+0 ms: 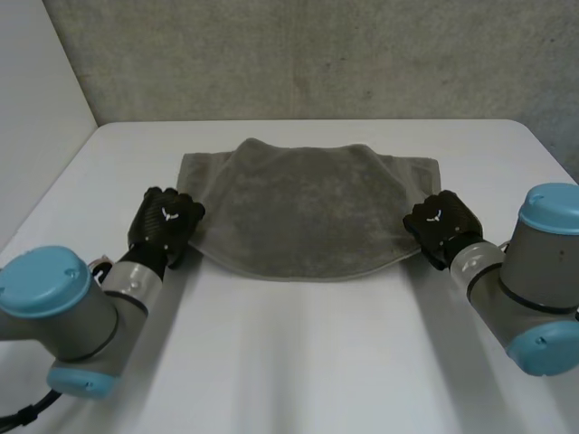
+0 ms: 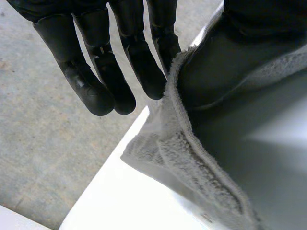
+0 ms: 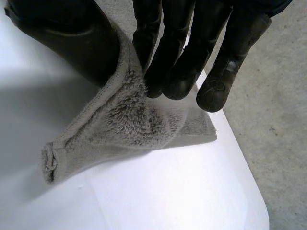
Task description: Fold the towel.
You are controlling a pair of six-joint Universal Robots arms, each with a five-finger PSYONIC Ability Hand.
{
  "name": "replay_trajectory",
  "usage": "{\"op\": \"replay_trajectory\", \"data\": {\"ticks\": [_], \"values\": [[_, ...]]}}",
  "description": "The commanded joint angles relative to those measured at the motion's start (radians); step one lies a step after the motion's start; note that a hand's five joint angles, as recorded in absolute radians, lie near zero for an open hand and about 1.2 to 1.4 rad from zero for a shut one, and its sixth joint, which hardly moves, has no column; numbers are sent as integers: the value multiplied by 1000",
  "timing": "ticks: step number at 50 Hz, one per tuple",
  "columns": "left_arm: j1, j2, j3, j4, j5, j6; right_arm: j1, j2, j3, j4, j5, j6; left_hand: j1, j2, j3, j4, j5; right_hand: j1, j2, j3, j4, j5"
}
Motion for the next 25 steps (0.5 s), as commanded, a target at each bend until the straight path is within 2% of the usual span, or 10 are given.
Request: {"op": "replay_trajectory", "data": {"ticks": [1, 6, 10, 11, 16, 20, 25], "values": [[3, 102, -107, -9, 0, 20, -1, -148, 108, 8, 4, -4, -30, -123, -146, -119, -248, 67, 65, 62, 53, 53], [19, 178, -165, -32, 0, 24, -3, -251, 159, 71, 6, -7, -30, -123, -146, -119, -248, 67, 65, 62, 53, 53], [33, 252, -202, -84, 8, 34, -33, -337, 168, 215, 6, -12, -30, -123, -146, -119, -248, 67, 65, 62, 53, 53], [39, 290, -219, -117, 20, 43, -33, -337, 168, 216, 6, -12, -30, -123, -146, -119, -248, 67, 65, 62, 53, 53], [59, 424, -265, -231, 83, 96, -96, -473, 153, 444, -5, -44, -30, -123, -146, -119, -248, 67, 65, 62, 53, 53], [88, 568, -294, -348, 137, 161, -125, -553, 127, 517, -8, -68, -30, -123, -146, -119, -248, 67, 65, 62, 53, 53], [107, 639, -292, -397, 183, 184, -139, -621, 73, 556, -28, -81, -30, -123, -146, -119, -248, 67, 65, 62, 53, 53]]}}
